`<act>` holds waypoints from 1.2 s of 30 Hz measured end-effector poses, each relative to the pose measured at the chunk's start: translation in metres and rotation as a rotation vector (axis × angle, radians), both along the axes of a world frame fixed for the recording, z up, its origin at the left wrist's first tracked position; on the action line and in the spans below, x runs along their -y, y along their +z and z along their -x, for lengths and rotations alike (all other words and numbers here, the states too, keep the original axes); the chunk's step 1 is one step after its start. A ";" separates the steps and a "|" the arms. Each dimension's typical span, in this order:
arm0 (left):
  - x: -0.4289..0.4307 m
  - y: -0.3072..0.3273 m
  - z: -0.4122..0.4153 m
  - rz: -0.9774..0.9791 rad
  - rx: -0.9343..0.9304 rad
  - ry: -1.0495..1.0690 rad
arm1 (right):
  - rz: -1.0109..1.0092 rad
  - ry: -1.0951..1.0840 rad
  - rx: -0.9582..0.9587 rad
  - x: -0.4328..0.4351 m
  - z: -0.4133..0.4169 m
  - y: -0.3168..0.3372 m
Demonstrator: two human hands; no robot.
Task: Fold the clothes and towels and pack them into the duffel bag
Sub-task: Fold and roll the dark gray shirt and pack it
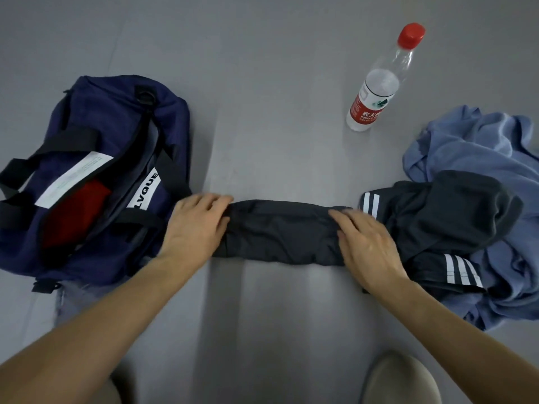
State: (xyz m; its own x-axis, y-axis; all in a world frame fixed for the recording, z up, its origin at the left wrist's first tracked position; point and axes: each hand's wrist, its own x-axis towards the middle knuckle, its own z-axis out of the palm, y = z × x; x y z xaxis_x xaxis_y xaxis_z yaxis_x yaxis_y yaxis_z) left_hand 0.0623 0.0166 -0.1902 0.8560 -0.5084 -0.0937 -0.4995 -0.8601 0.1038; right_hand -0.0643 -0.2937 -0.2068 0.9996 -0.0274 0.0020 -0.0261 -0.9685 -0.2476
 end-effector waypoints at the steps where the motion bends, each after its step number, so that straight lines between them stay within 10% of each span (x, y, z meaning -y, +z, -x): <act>1: 0.008 -0.001 0.007 0.040 0.101 -0.039 | 0.051 0.049 0.059 -0.002 0.000 -0.007; 12: 0.028 -0.049 0.037 -0.192 -0.126 -0.127 | 0.191 0.192 -0.276 -0.018 0.017 -0.021; 36: 0.030 -0.055 0.098 -0.037 -0.248 -0.266 | 0.078 0.501 -0.098 -0.059 0.059 -0.033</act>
